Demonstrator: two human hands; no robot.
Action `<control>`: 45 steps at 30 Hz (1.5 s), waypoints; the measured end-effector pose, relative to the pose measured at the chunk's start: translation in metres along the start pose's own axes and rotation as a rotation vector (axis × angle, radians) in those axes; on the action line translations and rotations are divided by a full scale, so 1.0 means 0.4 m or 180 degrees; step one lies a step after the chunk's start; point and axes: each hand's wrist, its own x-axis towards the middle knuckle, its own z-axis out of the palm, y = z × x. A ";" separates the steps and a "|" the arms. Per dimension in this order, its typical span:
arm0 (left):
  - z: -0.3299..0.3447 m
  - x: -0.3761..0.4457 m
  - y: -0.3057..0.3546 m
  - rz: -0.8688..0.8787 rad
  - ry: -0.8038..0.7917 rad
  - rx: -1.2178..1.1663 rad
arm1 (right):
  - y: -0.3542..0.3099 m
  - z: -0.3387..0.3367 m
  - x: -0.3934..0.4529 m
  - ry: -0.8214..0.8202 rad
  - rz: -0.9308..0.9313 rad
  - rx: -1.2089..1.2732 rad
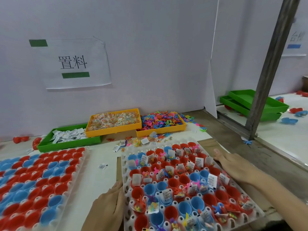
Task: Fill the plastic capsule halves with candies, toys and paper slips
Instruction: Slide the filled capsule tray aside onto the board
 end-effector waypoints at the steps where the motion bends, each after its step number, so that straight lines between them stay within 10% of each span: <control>1: 0.008 0.001 0.006 0.0062 0.0024 -0.0035 | 0.009 -0.007 -0.002 0.0009 0.0044 -0.0015; 16: 0.133 0.066 0.133 0.1653 -0.0397 0.0070 | 0.216 -0.139 -0.007 0.0433 0.0463 0.0008; 25: 0.180 0.114 0.114 0.1076 -0.0208 0.0586 | 0.267 -0.169 0.056 0.0640 0.1261 -0.0708; 45: 0.215 0.095 0.203 0.1723 -0.0282 0.0510 | 0.331 -0.261 0.033 0.0736 0.1399 -0.0218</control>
